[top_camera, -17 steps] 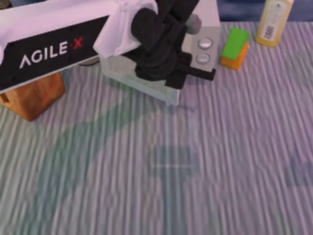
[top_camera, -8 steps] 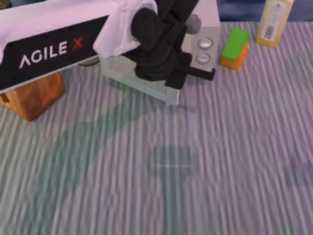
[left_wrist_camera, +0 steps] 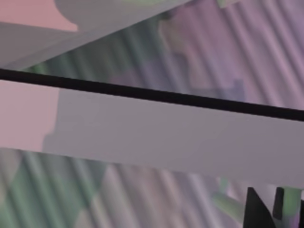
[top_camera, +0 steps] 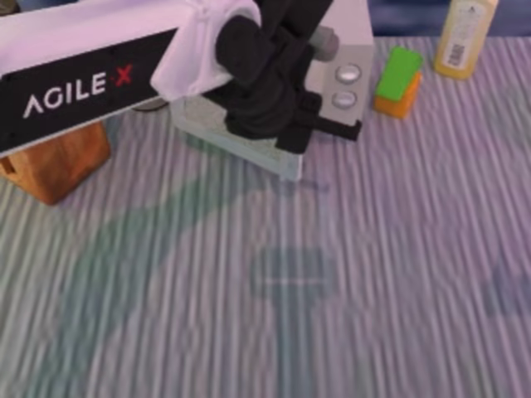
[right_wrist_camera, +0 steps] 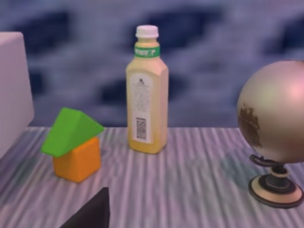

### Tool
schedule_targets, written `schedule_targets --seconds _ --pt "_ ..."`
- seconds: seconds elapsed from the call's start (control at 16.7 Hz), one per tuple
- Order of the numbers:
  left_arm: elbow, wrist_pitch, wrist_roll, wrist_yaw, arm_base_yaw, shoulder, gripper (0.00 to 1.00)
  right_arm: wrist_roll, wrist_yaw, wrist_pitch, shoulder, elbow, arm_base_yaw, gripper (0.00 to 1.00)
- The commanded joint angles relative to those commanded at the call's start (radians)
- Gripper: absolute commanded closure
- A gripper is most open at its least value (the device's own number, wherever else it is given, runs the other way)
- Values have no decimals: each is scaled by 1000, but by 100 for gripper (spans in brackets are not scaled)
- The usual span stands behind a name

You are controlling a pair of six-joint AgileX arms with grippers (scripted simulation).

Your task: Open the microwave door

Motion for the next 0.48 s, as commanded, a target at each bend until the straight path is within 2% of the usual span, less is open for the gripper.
schedule_targets --seconds 0.24,0.48 --pt "-63 30 72 36 20 -51 100 0 0 0 0 0 0 0" --pt "-75 31 84 41 22 -56 100 0 0 0 0 0 0 0"
